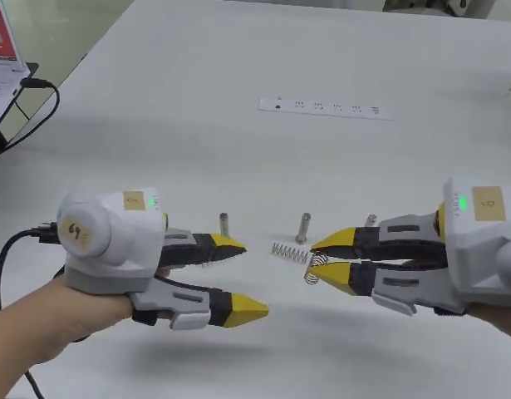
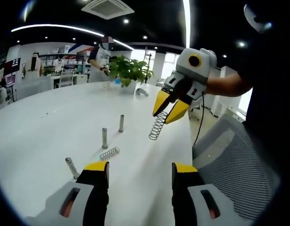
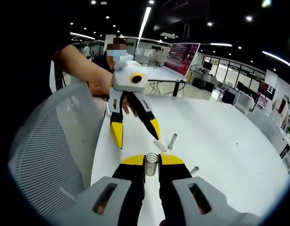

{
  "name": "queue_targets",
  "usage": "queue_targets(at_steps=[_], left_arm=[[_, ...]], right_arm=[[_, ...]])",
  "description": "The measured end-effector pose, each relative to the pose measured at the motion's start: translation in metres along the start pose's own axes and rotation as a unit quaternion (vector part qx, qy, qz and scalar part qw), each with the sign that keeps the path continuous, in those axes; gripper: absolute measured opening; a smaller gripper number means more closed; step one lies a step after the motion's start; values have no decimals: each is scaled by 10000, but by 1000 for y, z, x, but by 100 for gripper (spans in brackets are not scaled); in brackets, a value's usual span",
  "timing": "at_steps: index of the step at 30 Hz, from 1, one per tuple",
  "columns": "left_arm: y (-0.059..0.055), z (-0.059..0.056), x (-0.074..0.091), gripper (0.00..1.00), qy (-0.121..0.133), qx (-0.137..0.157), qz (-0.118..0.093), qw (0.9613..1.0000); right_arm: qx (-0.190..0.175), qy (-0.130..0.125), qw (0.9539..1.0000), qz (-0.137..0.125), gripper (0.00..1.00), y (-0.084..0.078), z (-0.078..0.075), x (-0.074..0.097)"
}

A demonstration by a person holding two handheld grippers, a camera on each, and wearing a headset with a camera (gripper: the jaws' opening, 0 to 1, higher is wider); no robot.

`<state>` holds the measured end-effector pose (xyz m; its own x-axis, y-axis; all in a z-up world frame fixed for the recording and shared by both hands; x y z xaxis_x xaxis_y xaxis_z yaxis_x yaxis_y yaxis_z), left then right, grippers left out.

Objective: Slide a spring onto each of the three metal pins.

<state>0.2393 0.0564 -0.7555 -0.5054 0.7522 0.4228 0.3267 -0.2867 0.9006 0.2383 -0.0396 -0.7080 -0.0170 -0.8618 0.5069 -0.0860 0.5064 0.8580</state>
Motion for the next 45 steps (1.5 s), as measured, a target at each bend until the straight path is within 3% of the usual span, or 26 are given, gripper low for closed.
queue_targets(at_steps=[6,14,19,30,37,45], left_arm=[[-7,9,9,66,245,41,75,9997],[-15,21,19,79,545,204,104,9983],[-16,33,23,98,947,240,57,9952],[-18,45,31,98,1146,334,51,9928],[-14,53,38,98,1271,405,-51,9911],[-13,55,39,98,1270,347,-22,9913]], right_arm=[[-53,-168,9998,39,7,-4,-7,6],[-117,-291,9995,66,8,-11,-12,11],[-157,-368,9992,96,8,-17,-16,14],[-286,-687,9971,170,8,-29,-30,26],[-424,-1069,9931,247,8,-36,-45,42],[-554,-1414,9877,367,8,-45,-65,57]])
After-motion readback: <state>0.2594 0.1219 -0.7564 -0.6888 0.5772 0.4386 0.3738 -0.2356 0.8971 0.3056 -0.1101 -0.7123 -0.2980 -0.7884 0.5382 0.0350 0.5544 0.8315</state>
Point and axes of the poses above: the centre of the closed fingertips' face, and the gripper's own axes: x roughly backward along the fingers, z roughly to its left, y roughly out of its top, the point moved 3 cm from there along x, roughly backward along the fingers, and after that the axes turned 10 degrees about y, right-handed, at the moved point
